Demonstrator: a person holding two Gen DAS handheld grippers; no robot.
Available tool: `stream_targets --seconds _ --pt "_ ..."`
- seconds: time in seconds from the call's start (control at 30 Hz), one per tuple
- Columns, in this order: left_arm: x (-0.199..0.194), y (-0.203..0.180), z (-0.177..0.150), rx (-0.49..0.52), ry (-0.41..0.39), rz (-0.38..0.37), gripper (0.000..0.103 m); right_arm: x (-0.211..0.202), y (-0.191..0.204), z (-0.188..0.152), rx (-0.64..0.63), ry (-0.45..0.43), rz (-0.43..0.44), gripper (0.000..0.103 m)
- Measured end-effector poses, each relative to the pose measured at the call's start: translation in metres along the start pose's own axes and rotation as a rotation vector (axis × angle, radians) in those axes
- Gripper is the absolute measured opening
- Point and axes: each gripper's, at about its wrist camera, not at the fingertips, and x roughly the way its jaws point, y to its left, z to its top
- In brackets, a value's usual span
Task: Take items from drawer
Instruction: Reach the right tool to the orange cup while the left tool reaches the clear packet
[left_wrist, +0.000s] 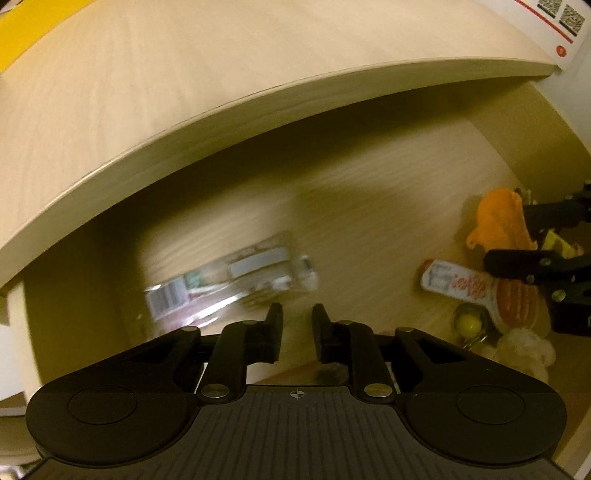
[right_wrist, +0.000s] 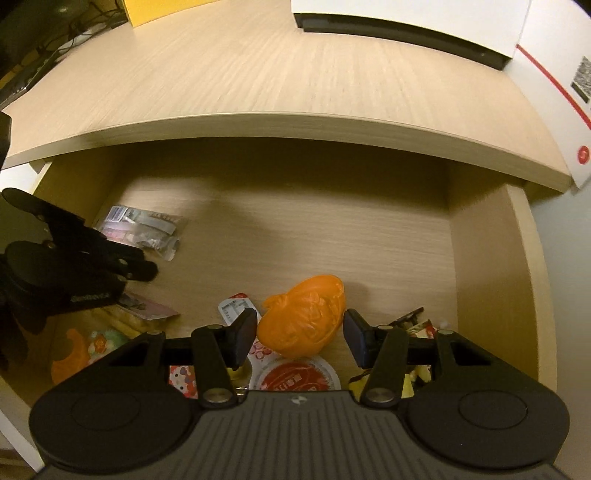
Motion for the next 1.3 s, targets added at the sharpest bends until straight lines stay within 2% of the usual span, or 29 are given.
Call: stream_targets --seconds 0.07,0.17,0.23,0.3,0.4,0.47,0.63,0.7,0.9,1.0,1.07,1.13,1.17,1.23,1.3 --pt "-0.001 -0.002 0.000 -0.014 -0.009 -0.055 0.020 -0.002 -0.001 -0.002 0.013 -0.003 -0.003 0.052" --pt "-0.010 -0.004 0.000 0.003 -0.017 -0.180 0.020 -0.003 -0.001 -0.005 0.031 -0.001 -0.010 0.052" --pt "-0.027 -0.004 -0.004 0.052 -0.070 -0.197 0.020 -0.003 -0.005 -0.005 0.054 -0.014 -0.011 0.052" --pt "-0.044 0.001 -0.007 0.109 -0.145 -0.155 0.020 -0.002 -0.009 -0.005 0.073 -0.018 -0.013 0.052" --pt "-0.051 0.021 -0.012 0.168 -0.216 -0.047 0.020 -0.003 -0.010 -0.005 0.084 -0.027 -0.024 0.052" --pt "-0.047 0.029 -0.014 0.184 -0.205 0.017 0.020 -0.004 -0.008 -0.005 0.075 -0.035 -0.032 0.052" --pt "-0.033 0.041 -0.012 0.161 -0.136 0.085 0.020 -0.004 -0.008 -0.006 0.081 -0.040 -0.032 0.052" --pt "-0.025 0.044 -0.008 0.144 -0.101 0.090 0.020 -0.005 -0.011 -0.008 0.097 -0.040 -0.027 0.052" --pt "-0.006 0.038 0.000 0.053 -0.036 -0.068 0.022 -0.005 -0.014 -0.007 0.119 -0.040 -0.022 0.052" --pt "-0.002 0.031 0.005 0.016 -0.070 -0.107 0.025 -0.007 -0.013 -0.007 0.121 -0.035 -0.021 0.052" --pt "0.000 0.026 0.007 0.001 -0.070 -0.163 0.024 -0.007 -0.014 -0.007 0.125 -0.035 -0.021 0.052" --pt "-0.010 0.019 0.005 0.062 -0.119 -0.191 0.025 -0.007 -0.014 -0.006 0.126 -0.033 -0.020 0.052" --pt "-0.016 0.015 0.002 0.114 -0.155 -0.171 0.025 -0.007 -0.013 -0.006 0.126 -0.033 -0.019 0.052" --pt "-0.026 0.014 0.000 0.232 -0.228 -0.075 0.025 -0.008 -0.014 -0.007 0.129 -0.035 -0.014 0.052" --pt "-0.026 0.021 0.002 0.288 -0.269 0.029 0.025 -0.008 -0.015 -0.006 0.134 -0.034 -0.007 0.052"
